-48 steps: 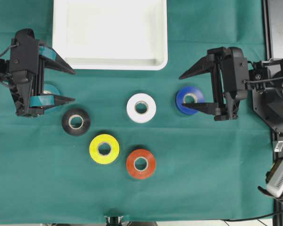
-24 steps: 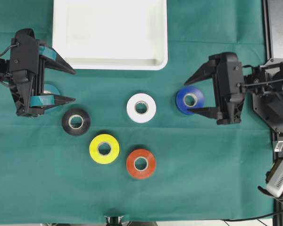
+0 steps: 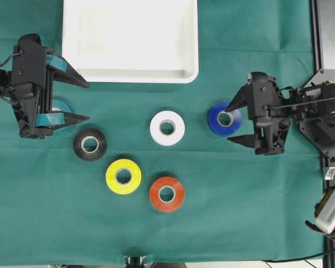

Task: Put the tape alternately from left to right into the white case.
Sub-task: 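Position the open right gripper over the blue tape roll, then lower the right gripper into the blue roll's hole and close, then carry the blue roll with the right gripper into the white tray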

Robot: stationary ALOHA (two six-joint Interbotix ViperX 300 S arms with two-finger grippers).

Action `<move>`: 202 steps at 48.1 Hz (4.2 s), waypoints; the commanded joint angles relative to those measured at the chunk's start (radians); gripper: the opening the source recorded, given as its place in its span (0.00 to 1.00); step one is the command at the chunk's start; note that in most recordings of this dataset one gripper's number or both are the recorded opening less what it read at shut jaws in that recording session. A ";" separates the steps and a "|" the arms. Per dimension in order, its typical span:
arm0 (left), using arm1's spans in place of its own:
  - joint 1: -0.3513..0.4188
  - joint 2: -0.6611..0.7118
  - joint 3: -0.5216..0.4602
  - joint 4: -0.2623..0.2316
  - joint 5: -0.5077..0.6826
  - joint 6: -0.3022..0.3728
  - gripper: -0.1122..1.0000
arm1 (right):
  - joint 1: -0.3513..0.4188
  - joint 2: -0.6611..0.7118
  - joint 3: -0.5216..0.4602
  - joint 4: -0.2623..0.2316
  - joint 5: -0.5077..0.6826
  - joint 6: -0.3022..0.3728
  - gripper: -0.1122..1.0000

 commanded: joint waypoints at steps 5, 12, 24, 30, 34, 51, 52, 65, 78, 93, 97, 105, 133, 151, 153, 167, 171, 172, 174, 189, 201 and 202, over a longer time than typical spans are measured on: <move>-0.002 -0.006 -0.025 -0.003 -0.005 -0.002 0.94 | 0.025 0.025 -0.012 -0.002 -0.002 0.029 0.86; -0.002 -0.006 -0.023 -0.003 -0.005 -0.002 0.94 | 0.028 0.055 -0.012 -0.002 -0.006 0.043 0.86; -0.002 -0.006 -0.020 -0.003 -0.005 -0.002 0.94 | 0.026 0.109 -0.018 -0.002 -0.020 0.043 0.86; -0.002 -0.006 -0.020 -0.002 -0.005 -0.002 0.94 | 0.028 0.118 -0.025 -0.002 -0.023 0.043 0.86; -0.002 -0.006 -0.020 -0.003 -0.005 -0.002 0.94 | 0.026 0.118 -0.026 -0.002 -0.028 0.043 0.86; -0.002 -0.006 -0.018 -0.003 -0.005 -0.002 0.94 | 0.023 0.209 -0.026 -0.002 -0.100 0.043 0.86; -0.002 -0.006 -0.017 -0.003 -0.005 -0.002 0.94 | 0.021 0.215 -0.028 -0.002 -0.103 0.043 0.86; -0.002 -0.006 -0.015 -0.003 -0.005 -0.002 0.94 | 0.020 0.275 -0.043 -0.002 -0.109 0.044 0.85; -0.002 -0.006 -0.014 -0.003 -0.005 -0.002 0.94 | 0.020 0.275 -0.051 -0.002 -0.109 0.044 0.69; -0.002 -0.006 -0.015 -0.003 -0.005 -0.002 0.94 | 0.020 0.273 -0.061 -0.002 -0.101 0.044 0.18; -0.003 -0.006 -0.015 -0.003 -0.005 -0.002 0.94 | 0.020 0.270 -0.064 -0.002 -0.101 0.044 0.12; -0.002 -0.006 -0.014 -0.003 -0.005 -0.002 0.94 | 0.018 0.255 -0.064 -0.002 -0.097 0.044 0.12; -0.002 -0.006 -0.015 -0.003 -0.002 -0.002 0.94 | 0.020 0.100 -0.158 -0.002 0.064 0.100 0.12; -0.002 -0.006 -0.017 -0.003 -0.002 -0.002 0.94 | 0.020 0.080 -0.175 -0.002 0.055 0.101 0.12; -0.002 -0.006 -0.017 -0.003 -0.002 -0.002 0.94 | 0.018 0.083 -0.184 -0.002 0.049 0.103 0.12; -0.002 -0.006 -0.017 -0.003 -0.002 -0.002 0.94 | -0.071 0.144 -0.259 -0.002 0.049 0.101 0.12; -0.003 -0.006 -0.017 -0.003 -0.002 -0.002 0.94 | -0.112 0.170 -0.282 -0.011 0.049 0.100 0.12; -0.002 -0.006 -0.015 -0.003 -0.002 -0.002 0.94 | -0.121 0.176 -0.288 -0.017 0.049 0.100 0.12; -0.002 -0.006 -0.015 -0.003 -0.002 -0.002 0.94 | -0.137 0.190 -0.302 -0.032 0.049 0.100 0.12; -0.003 -0.006 -0.015 -0.003 -0.002 -0.002 0.94 | -0.242 0.314 -0.440 -0.156 0.051 0.098 0.12; -0.002 -0.006 -0.014 -0.003 -0.002 -0.002 0.94 | -0.308 0.440 -0.557 -0.233 0.049 0.097 0.12; -0.002 -0.006 -0.015 -0.003 -0.002 -0.002 0.94 | -0.313 0.449 -0.565 -0.238 0.051 0.097 0.12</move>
